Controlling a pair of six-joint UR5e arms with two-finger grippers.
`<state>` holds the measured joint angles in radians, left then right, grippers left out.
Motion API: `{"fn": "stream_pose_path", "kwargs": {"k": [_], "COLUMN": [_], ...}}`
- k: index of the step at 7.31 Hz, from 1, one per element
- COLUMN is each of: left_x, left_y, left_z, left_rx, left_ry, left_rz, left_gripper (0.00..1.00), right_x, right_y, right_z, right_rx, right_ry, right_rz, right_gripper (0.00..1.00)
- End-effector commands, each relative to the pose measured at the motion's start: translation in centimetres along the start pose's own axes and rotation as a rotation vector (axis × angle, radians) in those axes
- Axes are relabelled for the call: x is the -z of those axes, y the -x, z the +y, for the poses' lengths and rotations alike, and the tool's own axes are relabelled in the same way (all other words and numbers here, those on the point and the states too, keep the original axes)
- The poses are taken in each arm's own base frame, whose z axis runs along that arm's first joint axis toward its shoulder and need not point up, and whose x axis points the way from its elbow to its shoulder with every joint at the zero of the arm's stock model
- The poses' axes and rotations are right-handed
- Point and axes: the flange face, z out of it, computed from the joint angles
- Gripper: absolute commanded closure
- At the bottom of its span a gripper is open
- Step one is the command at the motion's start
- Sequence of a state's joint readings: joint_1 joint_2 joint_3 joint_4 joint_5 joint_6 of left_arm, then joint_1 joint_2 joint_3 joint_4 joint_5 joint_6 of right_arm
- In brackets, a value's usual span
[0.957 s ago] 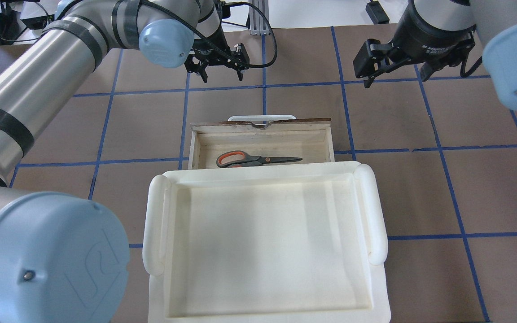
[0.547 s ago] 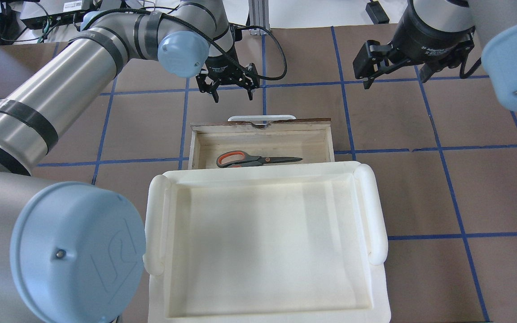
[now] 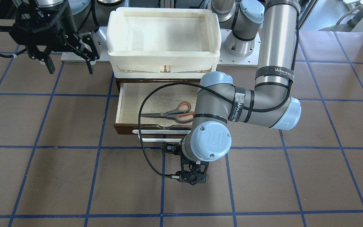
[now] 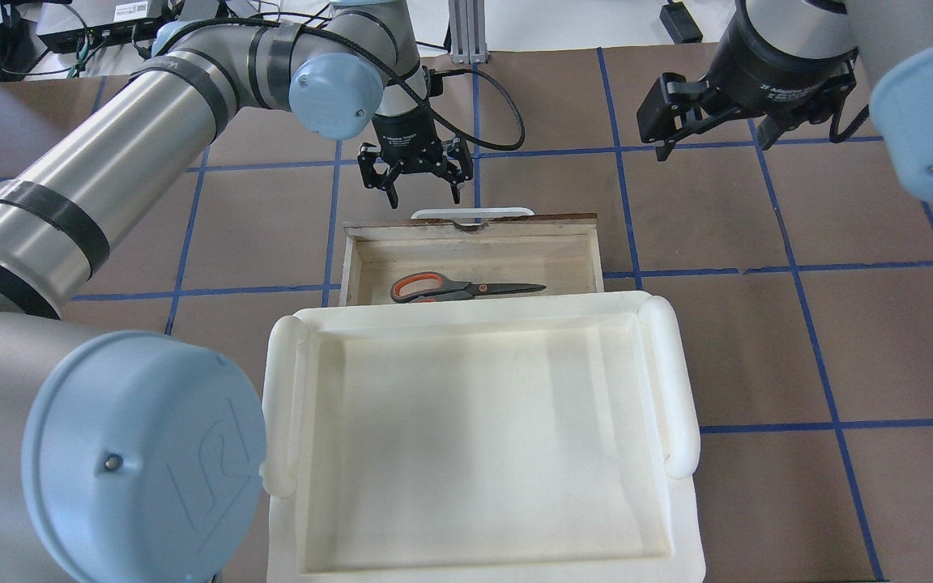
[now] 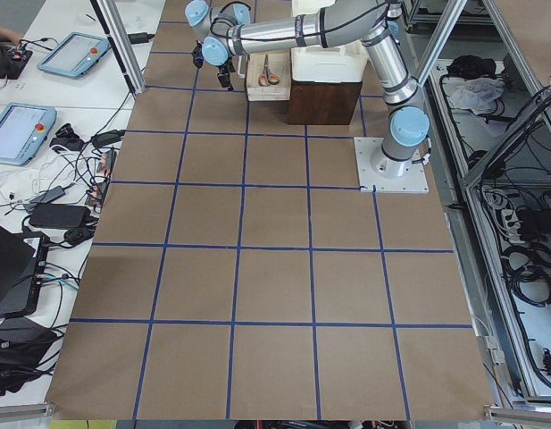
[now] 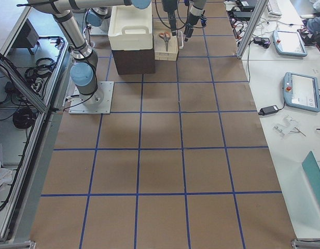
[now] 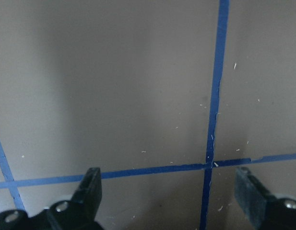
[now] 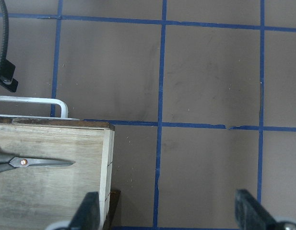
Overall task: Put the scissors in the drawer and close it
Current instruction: 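Move the left gripper over toward the drawer's white handle, then push the drawer closed with the left gripper, away from the robot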
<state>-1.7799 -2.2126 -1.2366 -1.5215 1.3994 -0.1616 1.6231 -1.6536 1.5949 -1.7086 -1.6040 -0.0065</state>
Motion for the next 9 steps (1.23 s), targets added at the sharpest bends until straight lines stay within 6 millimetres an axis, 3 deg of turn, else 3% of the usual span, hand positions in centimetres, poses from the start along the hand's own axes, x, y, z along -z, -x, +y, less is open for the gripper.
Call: {"fn": "stream_pose_path", "kwargs": {"k": [1,3,6,9], "left_x": [-0.1,0.0,1.5,1.4], "left_y": [0.3,1.5,1.4,1.2], "left_z": [0.1,0.4,1.7,2.0], "left_rx": [0.008,0.032,0.027,0.026], "left_ry": [0.019,0.062,0.071,0.080], "left_rz": [0.005,0.008,0.013,0.010], "left_gripper": [0.00,0.00,0.00,0.00], "right_x": [0.1,0.1,0.0,0.1], "right_y": [0.1,0.1,0.1,0.2], "right_z": [0.0,0.0,0.0,0.0], "right_rx": [0.003,0.002,0.007,0.004], "right_ry": [-0.001,-0.003,-0.001,-0.003], "right_rz": [-0.001,-0.003,-0.002,-0.005], "right_gripper": [0.00,0.00,0.00,0.00]}}
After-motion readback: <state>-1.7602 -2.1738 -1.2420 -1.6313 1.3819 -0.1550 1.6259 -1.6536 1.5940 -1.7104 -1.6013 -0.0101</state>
